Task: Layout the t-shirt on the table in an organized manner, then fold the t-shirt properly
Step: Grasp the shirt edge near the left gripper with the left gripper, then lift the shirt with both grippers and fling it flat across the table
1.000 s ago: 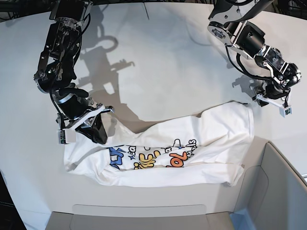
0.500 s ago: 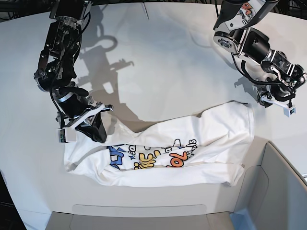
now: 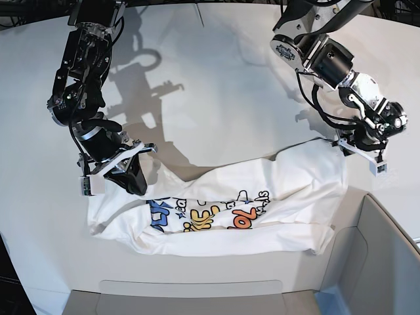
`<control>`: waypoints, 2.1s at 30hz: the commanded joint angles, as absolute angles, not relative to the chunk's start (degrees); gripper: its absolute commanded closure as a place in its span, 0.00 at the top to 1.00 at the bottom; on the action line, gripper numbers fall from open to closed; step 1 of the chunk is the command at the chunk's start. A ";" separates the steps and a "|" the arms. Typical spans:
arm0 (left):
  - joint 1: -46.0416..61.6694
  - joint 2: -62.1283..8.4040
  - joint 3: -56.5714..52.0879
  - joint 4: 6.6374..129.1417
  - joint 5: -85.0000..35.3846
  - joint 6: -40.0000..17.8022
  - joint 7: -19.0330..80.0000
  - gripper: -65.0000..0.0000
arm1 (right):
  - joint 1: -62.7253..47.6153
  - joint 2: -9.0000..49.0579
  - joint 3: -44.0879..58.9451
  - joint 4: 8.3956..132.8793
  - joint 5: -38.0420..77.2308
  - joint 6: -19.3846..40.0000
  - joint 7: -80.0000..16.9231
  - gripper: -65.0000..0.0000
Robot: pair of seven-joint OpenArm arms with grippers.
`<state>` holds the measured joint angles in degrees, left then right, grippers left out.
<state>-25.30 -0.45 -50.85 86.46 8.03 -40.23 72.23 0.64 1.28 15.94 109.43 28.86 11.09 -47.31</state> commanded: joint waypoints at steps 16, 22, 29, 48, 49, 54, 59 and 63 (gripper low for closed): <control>-28.53 0.22 -54.37 89.80 -3.30 -40.00 74.15 0.56 | 1.98 1.45 16.04 108.09 29.93 11.38 -45.76 0.00; -28.62 -1.89 -55.87 81.10 -3.91 -40.00 72.22 0.56 | 1.89 1.45 16.22 108.09 29.93 11.38 -45.76 0.00; -28.53 -2.15 -55.96 77.58 -4.00 -40.00 70.64 0.56 | 1.89 2.51 15.96 108.09 29.93 11.38 -45.76 0.00; -28.88 -1.27 -55.43 70.73 -4.00 -40.00 66.77 0.28 | 1.63 2.51 16.22 108.26 30.02 11.38 -45.58 0.00; -28.88 -1.27 -55.43 70.64 -4.00 -40.00 66.77 0.24 | 1.63 2.51 16.31 108.35 30.02 11.47 -45.58 0.00; -28.97 -1.36 -55.43 71.16 -4.00 -40.00 66.95 0.07 | 2.51 2.68 16.40 108.44 30.02 11.65 -45.41 0.00; -32.48 -4.79 -55.87 76.18 -4.00 -40.00 72.31 0.03 | 9.71 7.43 16.48 109.58 30.20 11.47 -45.58 0.00; -38.46 -8.13 -55.69 81.71 -3.65 -40.00 77.49 0.03 | 16.66 10.59 16.48 107.91 29.93 11.38 -45.85 0.00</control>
<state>-36.99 -7.84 -56.25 80.93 -3.03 -39.94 77.89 15.55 10.24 16.36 107.44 29.87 11.40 -47.29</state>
